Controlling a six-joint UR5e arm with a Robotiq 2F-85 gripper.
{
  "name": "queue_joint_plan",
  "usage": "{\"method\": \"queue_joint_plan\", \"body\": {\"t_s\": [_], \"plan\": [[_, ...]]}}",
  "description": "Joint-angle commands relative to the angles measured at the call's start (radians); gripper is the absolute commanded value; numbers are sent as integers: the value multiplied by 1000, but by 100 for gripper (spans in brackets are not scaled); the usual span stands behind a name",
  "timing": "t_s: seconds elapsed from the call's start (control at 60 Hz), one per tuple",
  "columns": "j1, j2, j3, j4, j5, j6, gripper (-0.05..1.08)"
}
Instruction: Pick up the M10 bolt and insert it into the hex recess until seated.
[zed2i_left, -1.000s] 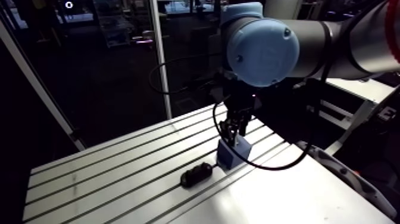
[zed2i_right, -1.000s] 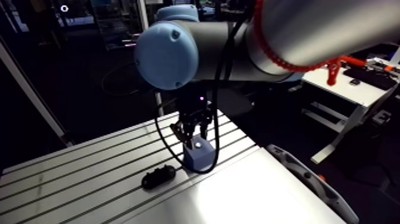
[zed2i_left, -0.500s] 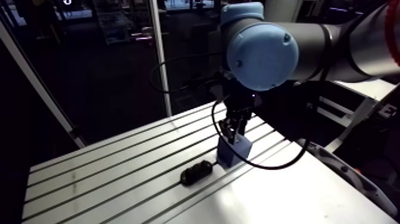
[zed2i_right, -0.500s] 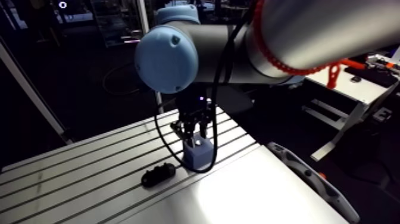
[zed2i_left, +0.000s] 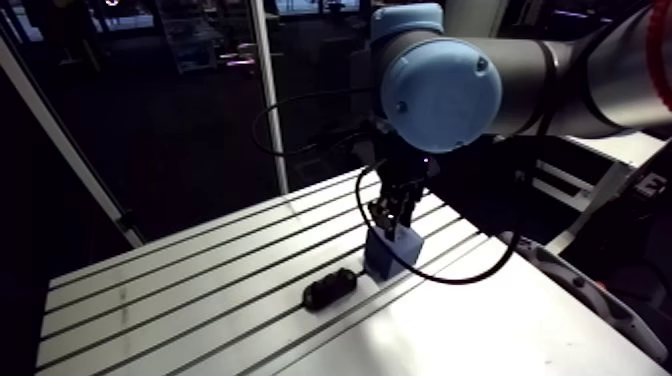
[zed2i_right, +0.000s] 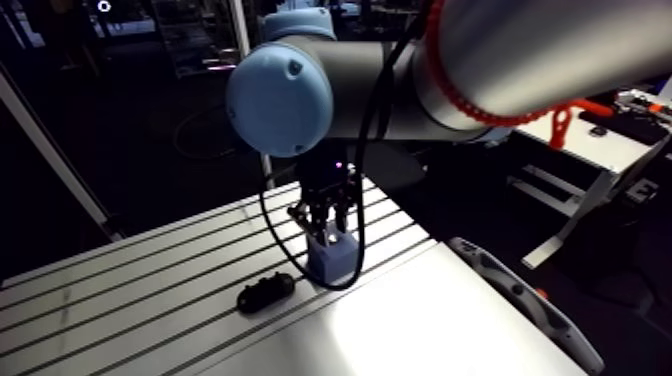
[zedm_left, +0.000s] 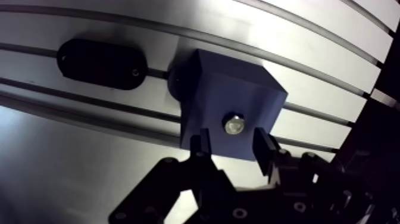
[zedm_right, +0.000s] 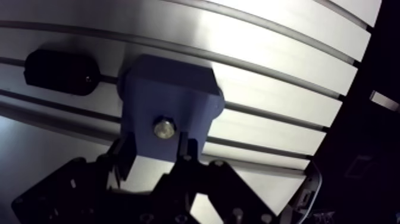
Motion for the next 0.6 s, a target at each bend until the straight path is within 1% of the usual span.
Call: {"method": "queue_joint_plan", "body": {"t_s": [0.017, 0.15, 0.2, 0.333, 0.467, 0.6], "plan": [[-3, 9, 0, -20, -1, -1, 52], [-3, 11, 1, -27, -3, -6, 53], [-3, 11, 0, -27, -1, -6, 56], [-3, 12, 3, -27, -1, -10, 56], [-1, 11, 4, -27, 3, -13, 57], [-1, 12, 4, -27, 2, -15, 58]]}}
